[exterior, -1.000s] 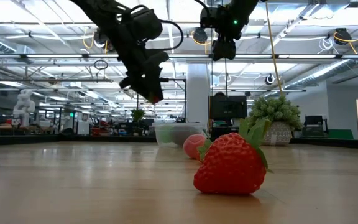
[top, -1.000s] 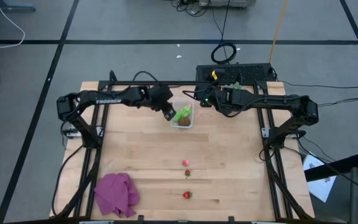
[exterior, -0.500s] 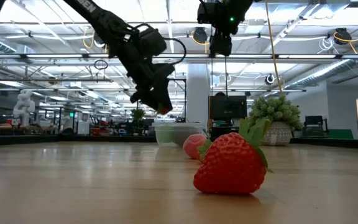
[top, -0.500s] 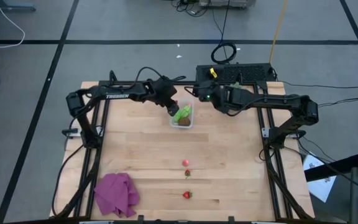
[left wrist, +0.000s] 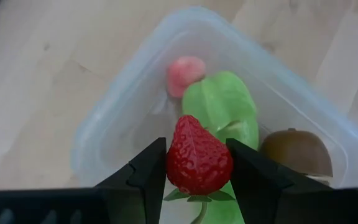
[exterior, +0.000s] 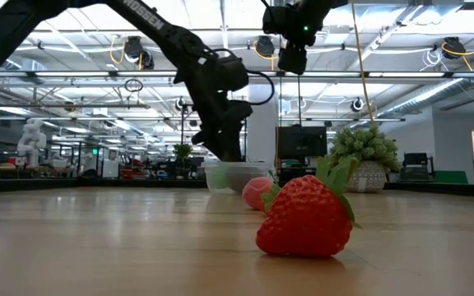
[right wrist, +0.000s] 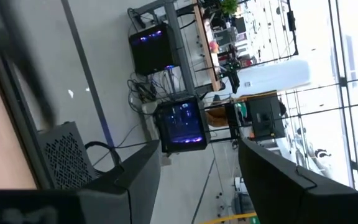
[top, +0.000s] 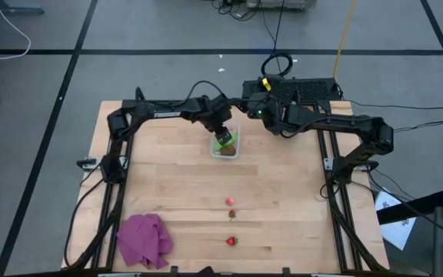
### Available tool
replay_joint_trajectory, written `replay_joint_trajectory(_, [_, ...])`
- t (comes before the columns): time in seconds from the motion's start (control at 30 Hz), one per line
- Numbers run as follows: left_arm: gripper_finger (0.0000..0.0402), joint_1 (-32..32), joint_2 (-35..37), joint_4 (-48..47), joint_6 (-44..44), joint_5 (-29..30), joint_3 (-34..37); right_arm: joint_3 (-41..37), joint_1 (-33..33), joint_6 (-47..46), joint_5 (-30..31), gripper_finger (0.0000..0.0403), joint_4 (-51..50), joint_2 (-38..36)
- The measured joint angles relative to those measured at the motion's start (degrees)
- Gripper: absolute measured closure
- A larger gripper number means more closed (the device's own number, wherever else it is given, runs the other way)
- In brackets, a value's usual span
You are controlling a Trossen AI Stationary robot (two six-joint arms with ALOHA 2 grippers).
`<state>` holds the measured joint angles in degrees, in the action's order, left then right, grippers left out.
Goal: Pick and placing Produce into tupperware
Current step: Put the top left strawberry into the transparent bin
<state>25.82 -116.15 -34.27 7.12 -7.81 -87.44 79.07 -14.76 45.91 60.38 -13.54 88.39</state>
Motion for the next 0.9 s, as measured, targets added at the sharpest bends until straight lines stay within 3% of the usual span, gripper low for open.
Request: replay_joint_trajectory(0.9, [0.0238,-0.02,-0.42,-1.88,-2.12,0.81,-1.29,0.0,-2.04,-0.66,-0.2,0.02,-0.44,0.01])
